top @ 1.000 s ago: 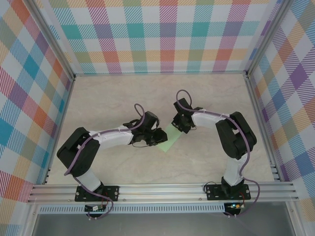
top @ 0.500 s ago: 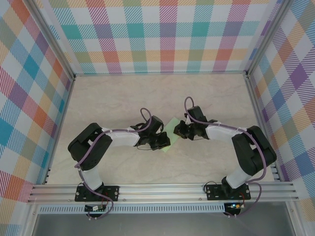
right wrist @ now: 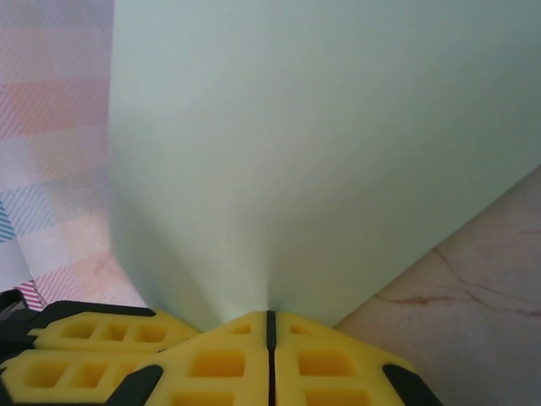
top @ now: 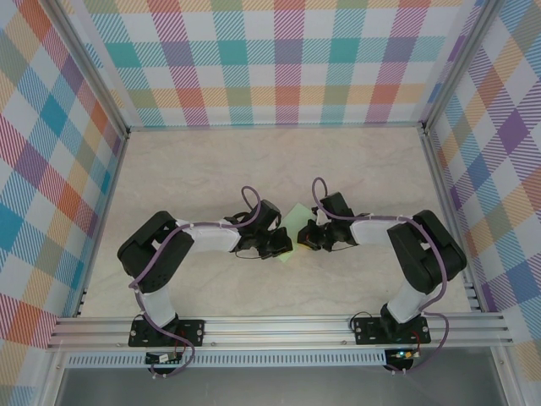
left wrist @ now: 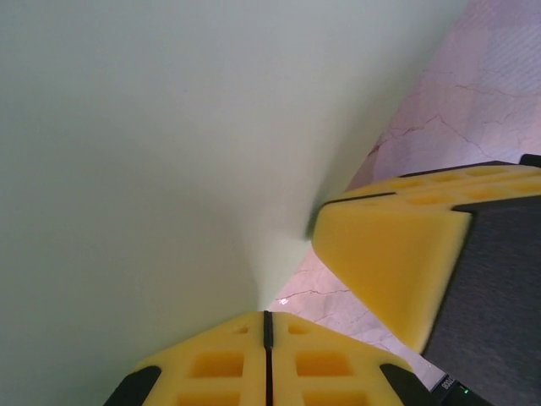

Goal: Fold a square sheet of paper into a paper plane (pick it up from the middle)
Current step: First fold in half a square sheet of paper at the center of the table.

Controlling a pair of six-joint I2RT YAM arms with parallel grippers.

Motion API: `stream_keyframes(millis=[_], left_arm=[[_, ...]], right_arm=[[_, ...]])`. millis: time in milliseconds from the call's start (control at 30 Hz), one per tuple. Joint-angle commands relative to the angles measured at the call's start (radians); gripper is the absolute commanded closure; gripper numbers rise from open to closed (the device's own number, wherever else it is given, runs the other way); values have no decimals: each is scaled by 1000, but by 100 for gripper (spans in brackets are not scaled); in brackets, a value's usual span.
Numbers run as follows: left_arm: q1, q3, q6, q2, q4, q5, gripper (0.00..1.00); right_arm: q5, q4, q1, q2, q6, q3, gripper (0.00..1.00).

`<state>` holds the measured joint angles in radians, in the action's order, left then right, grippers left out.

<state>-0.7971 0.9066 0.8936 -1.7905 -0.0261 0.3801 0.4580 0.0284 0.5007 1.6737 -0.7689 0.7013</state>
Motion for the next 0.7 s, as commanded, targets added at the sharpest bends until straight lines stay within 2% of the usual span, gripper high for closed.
stream_keyframes(millis=[0, 400, 667], left_arm=[[-18, 9, -9, -6, -37, 36, 93], [-17, -27, -5, -53, -59, 32, 93], [-16, -78, -37, -17, 17, 22, 93]], right_arm=[[21, 29, 2, 21, 26, 0, 93], [13, 6, -1, 39, 40, 3, 94], [4, -10, -23, 53, 62, 18, 94]])
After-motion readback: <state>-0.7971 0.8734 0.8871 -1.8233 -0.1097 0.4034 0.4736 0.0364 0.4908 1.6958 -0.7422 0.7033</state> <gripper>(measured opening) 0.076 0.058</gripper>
